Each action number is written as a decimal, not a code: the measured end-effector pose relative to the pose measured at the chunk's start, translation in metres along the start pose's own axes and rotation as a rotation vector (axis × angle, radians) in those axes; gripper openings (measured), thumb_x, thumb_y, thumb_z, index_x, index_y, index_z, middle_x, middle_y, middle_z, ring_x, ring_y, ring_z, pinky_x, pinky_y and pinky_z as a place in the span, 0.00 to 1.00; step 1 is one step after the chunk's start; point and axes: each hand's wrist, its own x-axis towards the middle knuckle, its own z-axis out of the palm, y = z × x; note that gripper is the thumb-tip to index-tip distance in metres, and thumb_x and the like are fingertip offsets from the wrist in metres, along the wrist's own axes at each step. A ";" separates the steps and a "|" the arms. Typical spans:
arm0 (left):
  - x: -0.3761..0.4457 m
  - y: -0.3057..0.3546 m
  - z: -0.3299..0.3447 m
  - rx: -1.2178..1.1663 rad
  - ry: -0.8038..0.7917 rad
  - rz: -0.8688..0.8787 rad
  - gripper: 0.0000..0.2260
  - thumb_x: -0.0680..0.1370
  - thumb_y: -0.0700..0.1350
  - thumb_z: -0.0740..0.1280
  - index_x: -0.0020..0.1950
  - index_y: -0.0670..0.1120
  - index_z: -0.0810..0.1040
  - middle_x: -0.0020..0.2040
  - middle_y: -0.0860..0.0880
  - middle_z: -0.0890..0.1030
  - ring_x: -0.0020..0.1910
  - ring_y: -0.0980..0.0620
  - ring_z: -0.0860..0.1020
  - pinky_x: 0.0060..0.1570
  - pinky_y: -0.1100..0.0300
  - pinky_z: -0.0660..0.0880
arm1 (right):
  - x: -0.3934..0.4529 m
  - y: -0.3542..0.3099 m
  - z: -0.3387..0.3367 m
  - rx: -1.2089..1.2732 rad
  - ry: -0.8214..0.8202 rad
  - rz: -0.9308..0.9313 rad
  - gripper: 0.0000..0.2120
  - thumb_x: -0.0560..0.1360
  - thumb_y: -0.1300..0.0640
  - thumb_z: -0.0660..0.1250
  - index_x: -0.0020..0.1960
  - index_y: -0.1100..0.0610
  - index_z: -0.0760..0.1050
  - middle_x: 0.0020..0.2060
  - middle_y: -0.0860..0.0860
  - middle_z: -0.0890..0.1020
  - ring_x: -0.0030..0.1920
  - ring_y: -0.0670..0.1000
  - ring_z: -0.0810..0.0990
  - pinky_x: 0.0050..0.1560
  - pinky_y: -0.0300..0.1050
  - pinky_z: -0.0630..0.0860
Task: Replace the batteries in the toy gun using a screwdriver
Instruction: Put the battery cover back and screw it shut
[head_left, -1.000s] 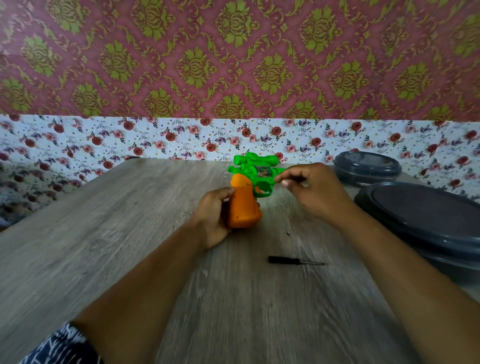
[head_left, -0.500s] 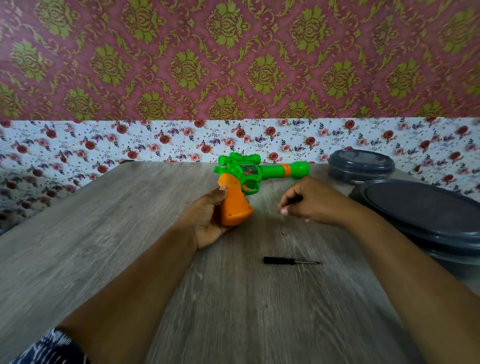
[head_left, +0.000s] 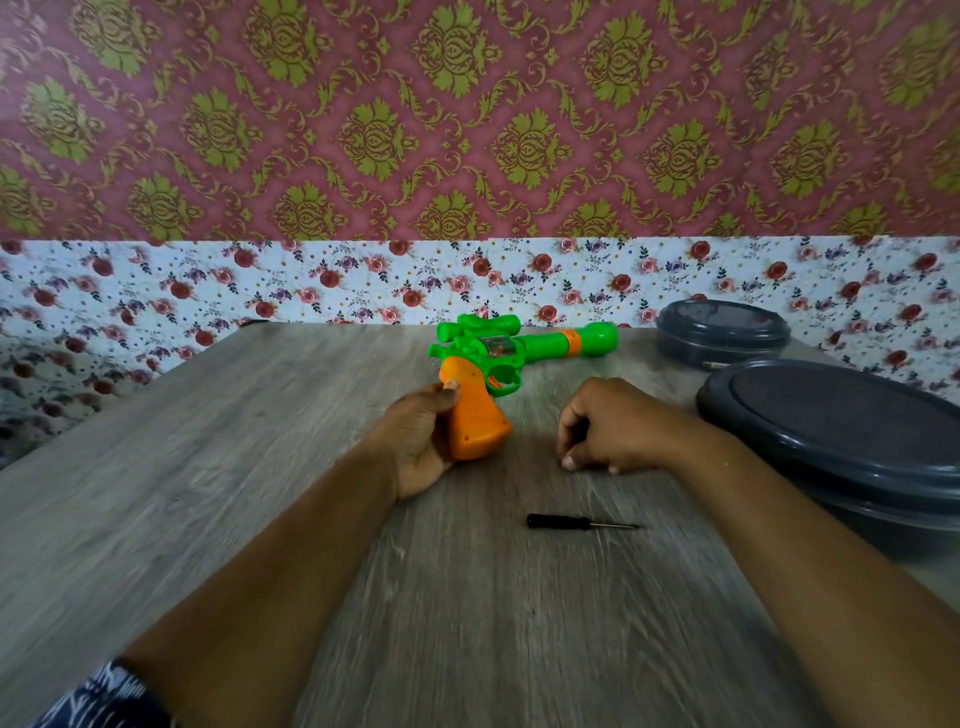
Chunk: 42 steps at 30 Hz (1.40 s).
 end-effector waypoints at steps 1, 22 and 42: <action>0.000 0.000 0.000 -0.002 0.003 -0.001 0.26 0.79 0.43 0.61 0.75 0.42 0.58 0.69 0.39 0.71 0.66 0.40 0.72 0.55 0.45 0.72 | 0.000 -0.001 0.000 -0.004 -0.001 -0.001 0.05 0.68 0.63 0.72 0.36 0.56 0.80 0.29 0.49 0.79 0.23 0.42 0.74 0.23 0.32 0.72; -0.014 0.002 0.013 -0.043 -0.049 -0.002 0.22 0.81 0.41 0.54 0.75 0.42 0.58 0.69 0.37 0.70 0.62 0.40 0.74 0.47 0.49 0.73 | 0.010 -0.015 0.014 0.098 0.393 -0.214 0.03 0.75 0.61 0.65 0.42 0.58 0.74 0.39 0.48 0.77 0.42 0.46 0.74 0.38 0.36 0.67; -0.026 -0.006 0.027 0.037 -0.173 0.137 0.22 0.80 0.33 0.55 0.73 0.43 0.64 0.52 0.46 0.79 0.48 0.51 0.77 0.50 0.55 0.74 | 0.013 -0.030 0.043 0.317 0.688 -0.288 0.01 0.69 0.65 0.69 0.39 0.61 0.79 0.40 0.55 0.82 0.41 0.49 0.77 0.44 0.39 0.71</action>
